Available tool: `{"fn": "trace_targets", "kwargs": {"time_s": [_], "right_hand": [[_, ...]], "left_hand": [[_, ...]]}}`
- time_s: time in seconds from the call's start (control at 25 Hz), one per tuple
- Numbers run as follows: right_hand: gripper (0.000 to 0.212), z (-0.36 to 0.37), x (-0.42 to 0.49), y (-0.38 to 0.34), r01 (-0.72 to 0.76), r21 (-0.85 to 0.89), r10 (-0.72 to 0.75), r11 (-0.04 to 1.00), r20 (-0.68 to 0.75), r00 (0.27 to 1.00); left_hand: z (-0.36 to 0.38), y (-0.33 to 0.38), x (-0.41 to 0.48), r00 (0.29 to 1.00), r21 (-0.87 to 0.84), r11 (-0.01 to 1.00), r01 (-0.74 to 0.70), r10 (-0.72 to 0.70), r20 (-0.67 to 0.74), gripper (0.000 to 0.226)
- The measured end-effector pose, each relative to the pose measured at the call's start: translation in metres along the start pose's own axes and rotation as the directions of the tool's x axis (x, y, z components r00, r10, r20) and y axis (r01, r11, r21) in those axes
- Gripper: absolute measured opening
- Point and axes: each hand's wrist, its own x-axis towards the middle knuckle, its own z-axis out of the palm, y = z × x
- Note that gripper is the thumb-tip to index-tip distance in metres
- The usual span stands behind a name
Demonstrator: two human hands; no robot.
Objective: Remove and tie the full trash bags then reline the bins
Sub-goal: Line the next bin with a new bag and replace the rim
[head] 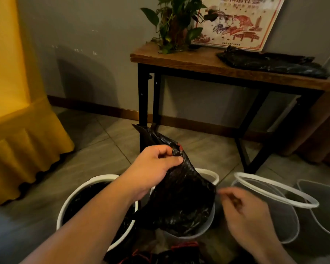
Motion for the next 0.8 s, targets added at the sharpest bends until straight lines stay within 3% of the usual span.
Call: {"fn": "trace_targets", "kwargs": {"time_s": [0.08,0.16,0.28,0.4,0.48,0.56,0.6,0.64,0.72,0.76,0.8], "right_hand": [[0.008,0.002,0.009,-0.03,0.001,0.252,-0.005,0.968,0.015,1.0],[0.024,0.011,0.016,-0.051,0.008,0.38,-0.049,0.925,0.099,0.994],[0.008,0.031,0.015,-0.062,-0.045,0.542,-0.057,0.839,0.171,0.984],[0.009,0.038,0.014,-0.052,-0.197,0.687,0.071,0.7,0.208,0.976],[0.016,0.033,0.018,-0.051,-0.277,0.773,0.186,0.57,0.207,0.96],[0.025,0.02,0.03,-0.055,-0.327,0.836,0.309,0.441,0.2,0.93],[0.027,0.012,0.038,-0.055,-0.338,0.849,0.343,0.407,0.201,0.918],[0.027,0.005,0.046,-0.056,-0.339,0.85,0.346,0.403,0.201,0.916],[0.023,-0.006,0.057,-0.057,-0.306,0.83,0.271,0.466,0.195,0.943],[0.021,-0.009,0.06,-0.059,-0.276,0.806,0.202,0.524,0.197,0.959],[0.019,-0.011,0.062,-0.062,-0.243,0.769,0.124,0.592,0.212,0.969]], "left_hand": [[0.006,0.002,-0.02,0.999,0.075,0.996,-0.044,0.043,0.011,0.012],[0.014,-0.005,-0.038,0.997,0.083,0.994,-0.07,0.069,0.022,0.011],[0.02,-0.024,-0.054,0.995,0.042,0.996,-0.08,0.078,0.057,0.018],[0.013,-0.031,-0.055,0.997,-0.018,0.998,-0.053,0.054,0.059,0.028],[0.007,-0.03,-0.052,0.999,-0.042,0.999,-0.006,0.005,-0.038,0.038],[-0.001,-0.03,-0.052,0.993,0.086,0.995,0.054,-0.044,-0.11,0.041],[-0.007,-0.03,-0.051,0.992,0.23,0.969,0.088,-0.064,-0.111,0.04],[-0.015,-0.032,-0.051,0.991,0.429,0.896,0.119,-0.082,-0.103,0.038],[-0.034,-0.032,-0.052,0.988,0.799,0.584,0.144,-0.036,-0.152,0.032],[-0.043,-0.027,-0.054,0.978,0.867,0.475,0.152,0.054,-0.202,0.025],[-0.05,-0.02,-0.056,0.954,0.874,0.47,0.119,0.191,-0.232,0.019]]}}
